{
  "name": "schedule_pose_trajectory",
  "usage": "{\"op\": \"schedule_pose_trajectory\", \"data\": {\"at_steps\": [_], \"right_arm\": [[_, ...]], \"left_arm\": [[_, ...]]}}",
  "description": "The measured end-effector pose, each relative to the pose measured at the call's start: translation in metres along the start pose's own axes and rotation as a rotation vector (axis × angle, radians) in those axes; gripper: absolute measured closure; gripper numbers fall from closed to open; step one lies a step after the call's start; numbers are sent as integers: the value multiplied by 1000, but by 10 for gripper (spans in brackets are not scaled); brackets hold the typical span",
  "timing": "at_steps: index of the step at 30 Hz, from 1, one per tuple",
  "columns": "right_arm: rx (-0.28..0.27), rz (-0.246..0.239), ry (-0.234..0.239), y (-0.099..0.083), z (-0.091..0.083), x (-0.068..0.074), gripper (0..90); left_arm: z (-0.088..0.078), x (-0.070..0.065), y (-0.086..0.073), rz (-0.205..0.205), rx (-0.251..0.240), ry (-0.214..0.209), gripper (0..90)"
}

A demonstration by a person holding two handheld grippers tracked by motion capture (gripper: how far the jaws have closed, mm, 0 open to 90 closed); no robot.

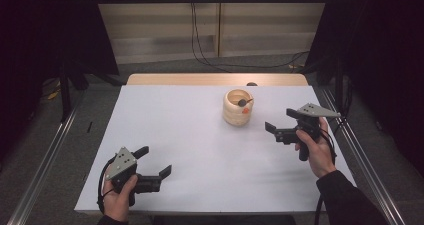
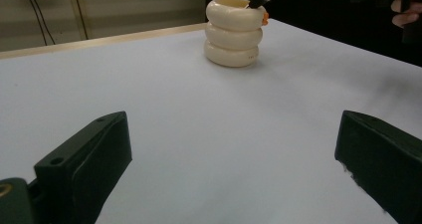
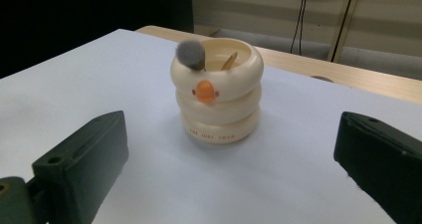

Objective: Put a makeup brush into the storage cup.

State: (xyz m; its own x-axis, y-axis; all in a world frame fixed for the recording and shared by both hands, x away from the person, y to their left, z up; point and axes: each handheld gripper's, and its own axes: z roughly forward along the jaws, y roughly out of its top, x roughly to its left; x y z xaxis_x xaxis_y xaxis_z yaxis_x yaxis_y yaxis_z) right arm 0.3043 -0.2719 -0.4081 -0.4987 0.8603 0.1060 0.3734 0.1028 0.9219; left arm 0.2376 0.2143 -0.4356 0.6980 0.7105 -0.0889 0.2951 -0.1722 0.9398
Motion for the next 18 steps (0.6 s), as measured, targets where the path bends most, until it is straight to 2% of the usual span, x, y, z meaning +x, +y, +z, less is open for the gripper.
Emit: {"op": "schedule_pose_trajectory", "data": {"at_steps": [6, 10, 11, 13, 15, 18], "right_arm": [[2, 18, -23, -14, -16, 3, 9], [13, -2, -28, -26, -30, 6, 14], [12, -6, -32, -28, -32, 6, 15], [15, 5, -42, -34, -39, 7, 19], [24, -4, -52, -39, -44, 7, 19], [15, 14, -57, -44, -53, 8, 16]], "left_arm": [[-1, -1, 0, -4, 3, 9, 12], [-2, -1, -1, 0, -3, 7, 11], [-2, -2, -1, -14, -6, 12, 11], [-2, -1, -1, -12, -5, 19, 12], [-2, -1, -1, -18, -8, 19, 13], [-2, -3, -1, -28, -27, 18, 14]]}}
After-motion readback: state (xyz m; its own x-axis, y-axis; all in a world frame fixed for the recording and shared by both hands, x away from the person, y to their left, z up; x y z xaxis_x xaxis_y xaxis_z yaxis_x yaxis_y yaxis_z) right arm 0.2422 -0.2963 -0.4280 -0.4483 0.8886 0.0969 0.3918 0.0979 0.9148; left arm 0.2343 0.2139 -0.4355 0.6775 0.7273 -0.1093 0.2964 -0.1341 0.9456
